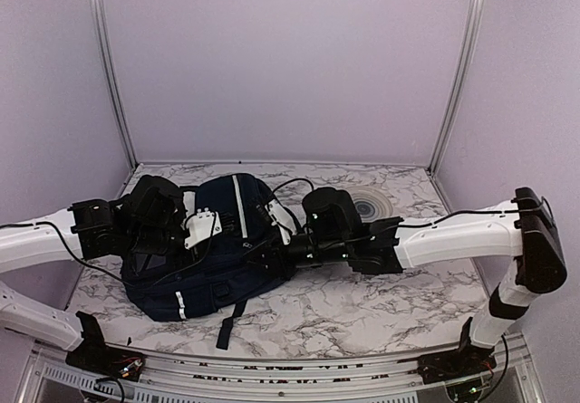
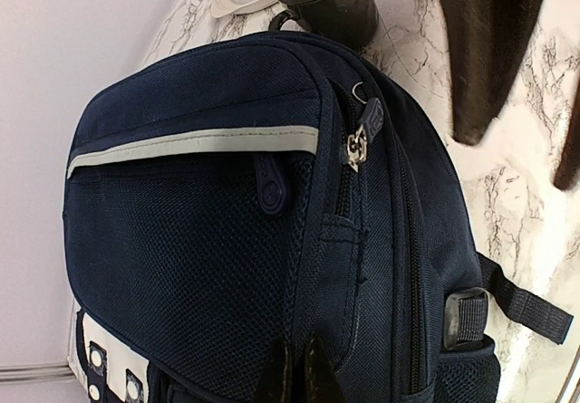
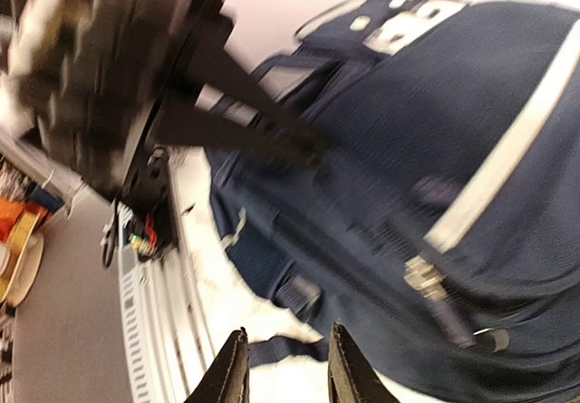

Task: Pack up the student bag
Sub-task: Grab the upper front pocket of the student bag.

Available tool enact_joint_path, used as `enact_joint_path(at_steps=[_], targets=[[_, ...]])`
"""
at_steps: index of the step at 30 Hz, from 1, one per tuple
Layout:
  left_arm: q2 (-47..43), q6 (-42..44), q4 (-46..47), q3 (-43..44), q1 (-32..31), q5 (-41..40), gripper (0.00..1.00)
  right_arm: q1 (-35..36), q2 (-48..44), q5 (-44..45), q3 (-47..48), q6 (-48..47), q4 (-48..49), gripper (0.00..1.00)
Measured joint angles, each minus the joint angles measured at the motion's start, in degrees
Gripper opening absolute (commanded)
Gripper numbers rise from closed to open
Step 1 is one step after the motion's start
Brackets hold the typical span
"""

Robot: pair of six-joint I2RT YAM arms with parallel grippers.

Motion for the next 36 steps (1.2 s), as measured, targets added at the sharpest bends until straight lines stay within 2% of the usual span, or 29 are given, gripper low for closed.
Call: enact_joint_path(at_steps=[9,24,30,36], targets=[[0.0,-0.4,0.0,0.0,0.1,-0.3,0.0,-2.3,2.8,9.1,3.2,-2.7,-1.9,0.33],[0.0,-0.4,0.0,0.0,0.1,-0.2,0.0,-1.6,3.9,9.0,2.9,-5.3,-2.1,0.31],[0.0,-0.6,0.0,0.0,0.1,-0.2,0.0,1.1,1.2,12.7,-2.4,-1.6,1.6,0.33],[0.0,-0.6,0.0,0.0,0.1,0.0,0.0,2.3,1.6,15.6,-4.0,2.7,5.3,0.38]])
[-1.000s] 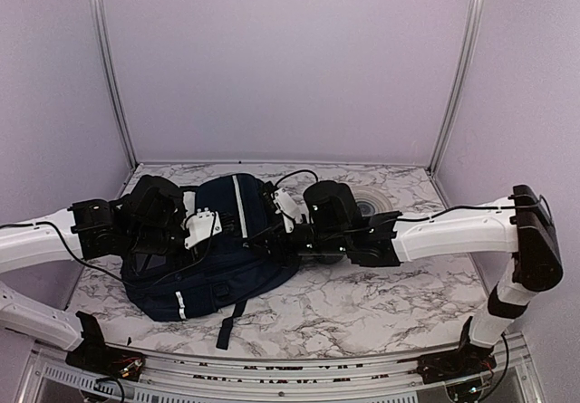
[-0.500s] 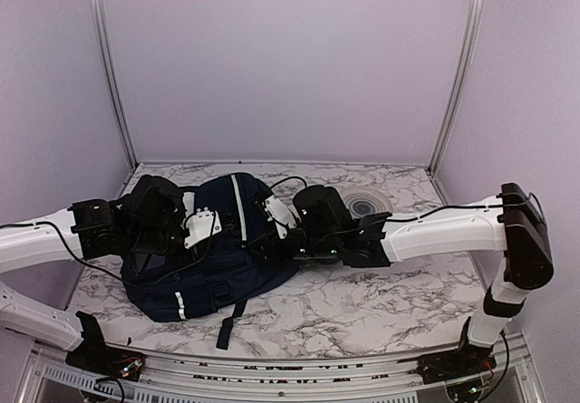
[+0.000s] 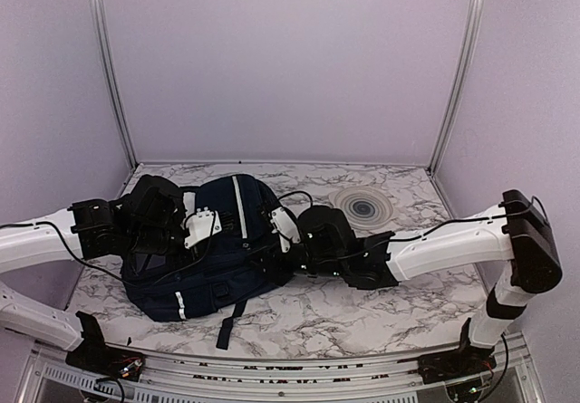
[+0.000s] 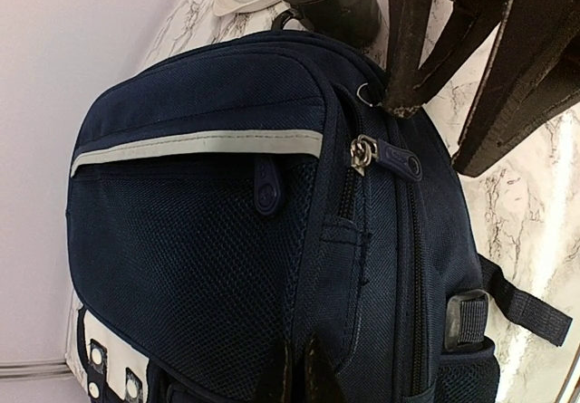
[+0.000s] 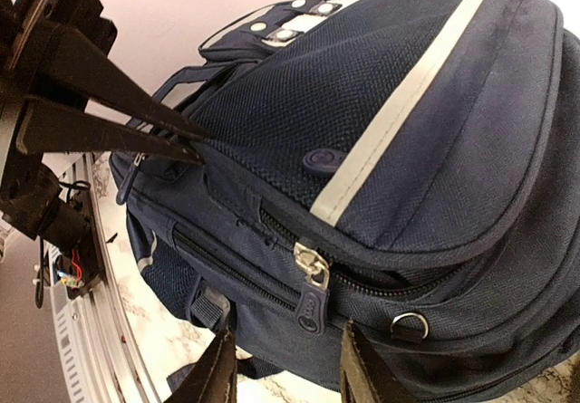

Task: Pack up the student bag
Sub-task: Grab the upper front pocket of the student bag.

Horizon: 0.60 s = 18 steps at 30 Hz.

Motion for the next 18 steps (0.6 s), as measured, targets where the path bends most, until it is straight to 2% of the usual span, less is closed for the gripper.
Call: enact_joint_path(at_steps=[9,10,14,18], targets=[[0.0,0.0,0.0,0.0,0.0,0.2,0.0,0.0,6.4,2.3,6.8,0.7,-1.7,0.29],[0.0,0.0,0.0,0.0,0.0,0.2,0.0,0.0,6.6,2.8,7.2,0.9,-2.3,0.26],[0.0,0.0,0.0,0.0,0.1,0.1,0.0,0.0,7.2,4.3,8.6,1.6,-3.9,0.01],[0.0,-0.2,0.0,0.0,0.2,0.1,0.0,-0.3,7.4,4.9,8.6,3.8,-4.1,0.0]])
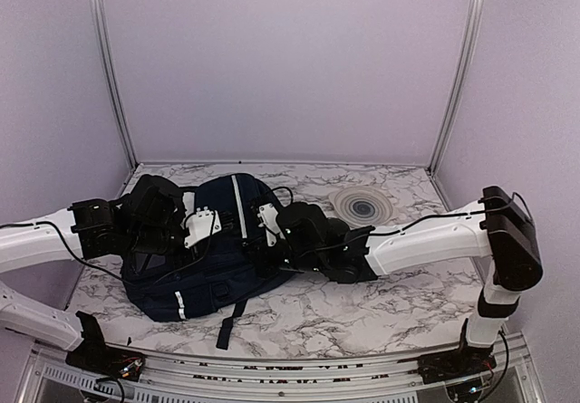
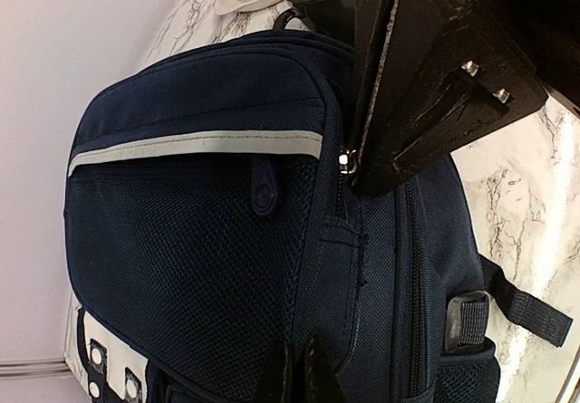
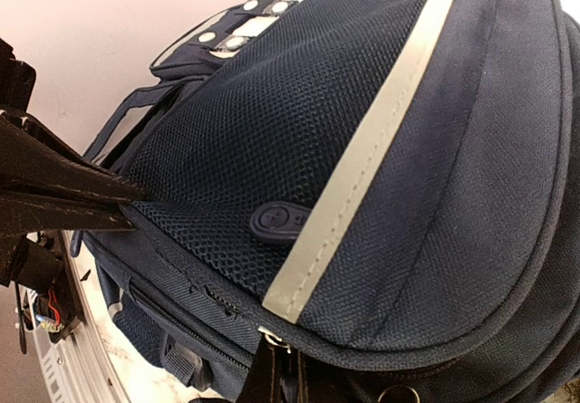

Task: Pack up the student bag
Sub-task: Grab the upper front pocket of the student bag, then zip the upper front pocket of the student bag.

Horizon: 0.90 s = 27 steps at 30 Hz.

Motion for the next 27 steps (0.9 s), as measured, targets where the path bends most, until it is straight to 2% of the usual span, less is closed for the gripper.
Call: enact_joint_path(at_steps=[8,13,22,23,24,25,27], targets=[[0.0,0.0,0.0,0.0,0.0,0.5,0.0,-2.5,-5.4,-0.3,-3.4,1.0,-2.9,0.0],[0.0,0.0,1.7,0.2,0.0,3.8,0.0,-9.2,-9.6,-8.1,-4.0,-2.0,-8.2,0.0],[-3.1,-3.5,0.3,1.4,-1.2,4.7,0.0,-16.0,-6.3,-20.8,6.6,-12.1,-19.6,0.0],[-3.6,-4.7,-0.1,1.4,-1.2,4.5,0.01,-16.2,-5.2,-22.0,8.4,-12.9,-20.4,0.0],[-4.1,-6.5,-0.5,1.4,-1.2,4.1,0.18,-16.3,-4.4,-22.8,9.6,-13.5,-20.7,0.0],[-4.3,-8.4,-0.7,1.4,-1.2,3.8,0.28,-16.5,-3.6,-23.5,10.6,-13.9,-21.0,0.0],[-4.6,-14.1,-0.8,1.5,-1.5,3.7,0.3,-16.7,-2.0,-23.5,11.5,-14.3,-21.1,0.0]])
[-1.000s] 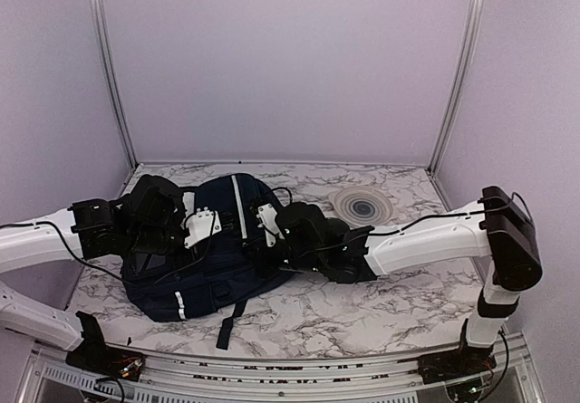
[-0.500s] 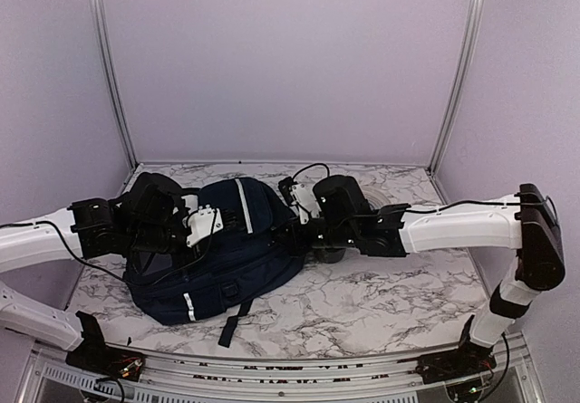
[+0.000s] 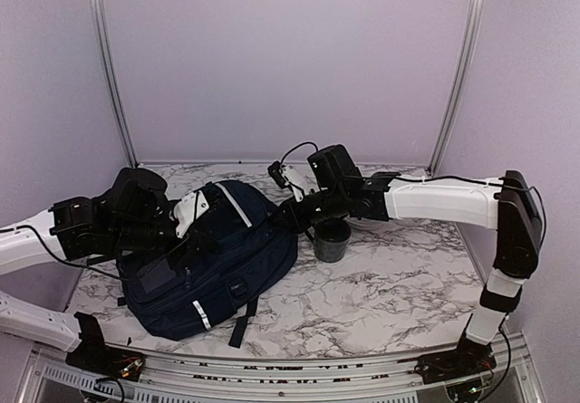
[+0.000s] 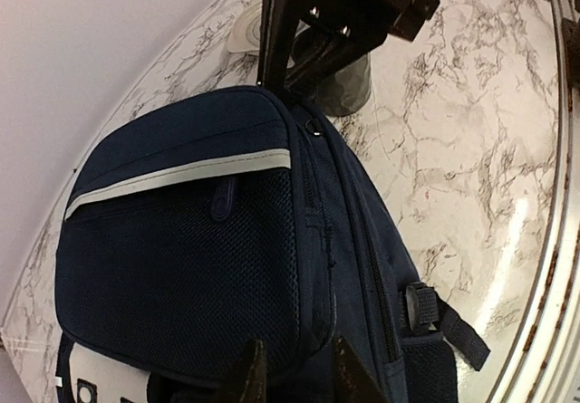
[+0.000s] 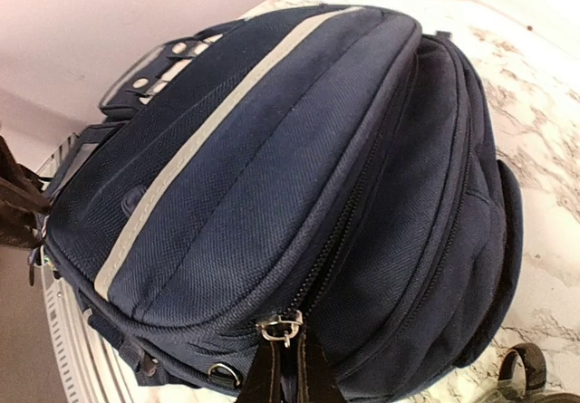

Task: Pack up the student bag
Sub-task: Zip the upper front pocket of the student bag, then rotate the student bag at the center of the board.

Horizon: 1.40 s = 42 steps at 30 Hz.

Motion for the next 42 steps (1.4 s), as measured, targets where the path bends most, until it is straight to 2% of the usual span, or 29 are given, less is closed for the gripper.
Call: enact_joint_path(at_steps=[5,9,11,14,17,19,23,28,31,35,38,42], targets=[[-2.4,-16.9,0.0,0.9,-1.8,0.9,0.26,-1.6,2.9,1.0,-0.2,0.0,-1.0,0.0],[0.8,-30.6,-3.2,2.2,-4.8,0.5,0.18,-1.6,2.8,1.1,-0.2,0.1,-0.9,0.0],[2.7,-37.4,-4.5,0.6,-6.7,0.6,0.17,-1.3,2.8,1.2,-0.3,0.2,-0.9,0.0],[3.1,-45.1,-5.7,-5.0,-7.7,0.4,0.2,-0.5,2.8,1.9,-0.3,0.4,-0.9,0.0],[3.1,-49.7,-6.7,-9.2,-7.9,-1.1,0.3,0.5,2.8,2.5,-0.4,0.4,-0.9,0.0],[2.8,-51.7,-6.3,-9.9,-7.9,-3.1,0.33,1.5,2.8,3.1,-0.4,0.5,-0.8,0.0],[1.4,-52.4,-5.7,-10.4,-2.3,-5.4,0.34,3.8,2.8,4.7,-0.4,1.3,-0.8,0.0],[0.1,-49.9,-2.1,-11.5,13.2,-6.8,0.4,9.2,3.7,4.8,-0.3,5.2,3.6,0.0],[-1.4,-48.1,0.5,-11.4,19.5,-8.3,0.4,13.1,7.3,3.4,1.6,8.1,7.0,0.0],[-6.3,-45.2,4.3,-11.1,20.7,-7.4,0.33,15.5,12.9,0.3,5.8,11.4,10.1,0.0],[-11.6,-41.6,6.4,-11.1,20.1,-3.9,0.31,15.7,13.8,-1.0,6.2,12.7,10.8,0.0],[-16.3,-33.8,8.3,-11.3,15.3,1.7,0.44,15.0,13.6,-2.4,6.0,14.3,11.5,0.0]])
